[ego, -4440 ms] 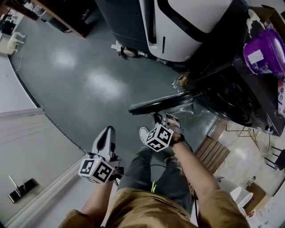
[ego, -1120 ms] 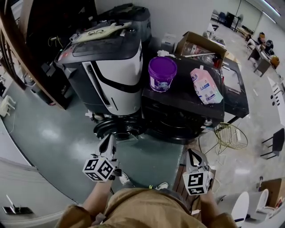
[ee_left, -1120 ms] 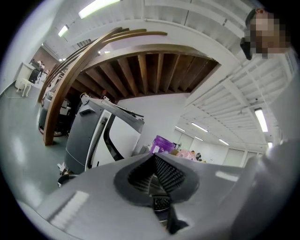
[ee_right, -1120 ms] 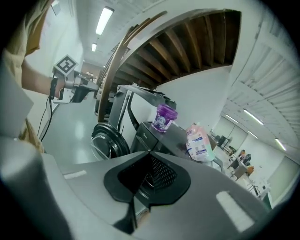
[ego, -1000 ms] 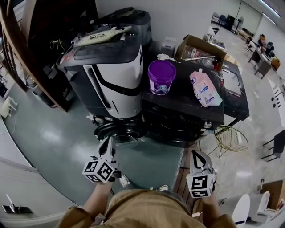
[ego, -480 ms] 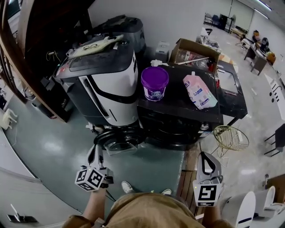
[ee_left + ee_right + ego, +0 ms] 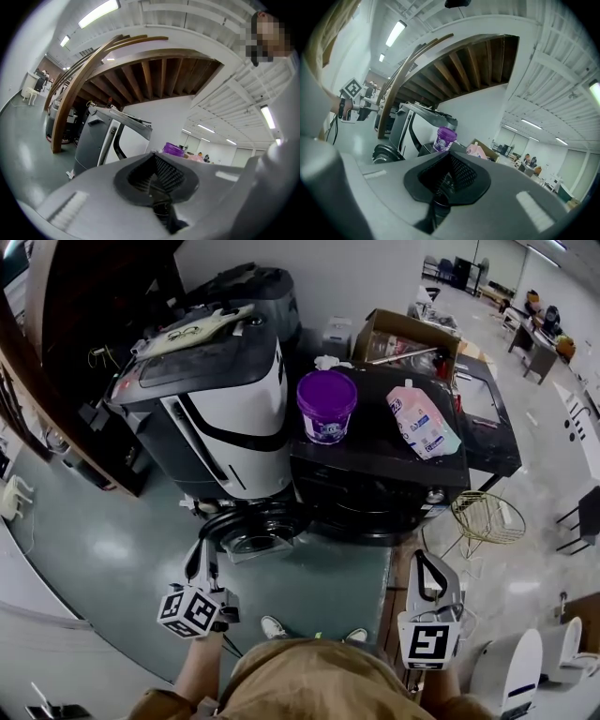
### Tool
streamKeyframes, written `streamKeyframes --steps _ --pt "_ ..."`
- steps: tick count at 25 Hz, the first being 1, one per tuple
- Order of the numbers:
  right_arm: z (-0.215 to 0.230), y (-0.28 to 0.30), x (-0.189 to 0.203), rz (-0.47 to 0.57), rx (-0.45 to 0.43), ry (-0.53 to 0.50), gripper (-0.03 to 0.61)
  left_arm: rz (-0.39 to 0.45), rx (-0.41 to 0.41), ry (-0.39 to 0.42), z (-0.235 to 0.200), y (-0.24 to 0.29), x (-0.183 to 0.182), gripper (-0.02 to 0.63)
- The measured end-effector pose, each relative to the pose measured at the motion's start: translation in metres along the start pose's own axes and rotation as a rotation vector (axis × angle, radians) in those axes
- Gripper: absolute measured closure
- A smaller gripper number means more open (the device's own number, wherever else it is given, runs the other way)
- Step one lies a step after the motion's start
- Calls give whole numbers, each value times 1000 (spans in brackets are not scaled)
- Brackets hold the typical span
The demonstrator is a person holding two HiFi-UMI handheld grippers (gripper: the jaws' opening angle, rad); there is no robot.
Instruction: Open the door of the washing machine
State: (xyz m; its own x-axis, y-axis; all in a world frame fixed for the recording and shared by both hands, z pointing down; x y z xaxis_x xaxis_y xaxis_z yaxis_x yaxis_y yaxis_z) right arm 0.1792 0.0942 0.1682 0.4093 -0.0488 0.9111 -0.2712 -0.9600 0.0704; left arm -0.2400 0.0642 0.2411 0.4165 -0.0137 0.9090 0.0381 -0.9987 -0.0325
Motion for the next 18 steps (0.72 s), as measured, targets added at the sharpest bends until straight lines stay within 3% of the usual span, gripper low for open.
streamKeyframes --steps 18 --pt "-20 11 -4 -12 -19 -5 574 -21 1 5 -11 0 -1 554"
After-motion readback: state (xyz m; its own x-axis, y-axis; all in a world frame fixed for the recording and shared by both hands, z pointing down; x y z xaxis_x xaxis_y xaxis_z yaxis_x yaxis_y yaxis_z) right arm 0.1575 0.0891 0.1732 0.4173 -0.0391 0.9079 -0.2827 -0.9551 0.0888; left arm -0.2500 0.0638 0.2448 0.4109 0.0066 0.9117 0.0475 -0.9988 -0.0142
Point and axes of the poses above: the fingertips, and each gripper's own axes: y forward along the fingers, z to its right, x out of its underside, the point moved 3 cm from there along -y, backward along the fingers, and after that the axes turned 8 degrees about z, right-handed, at the moved point
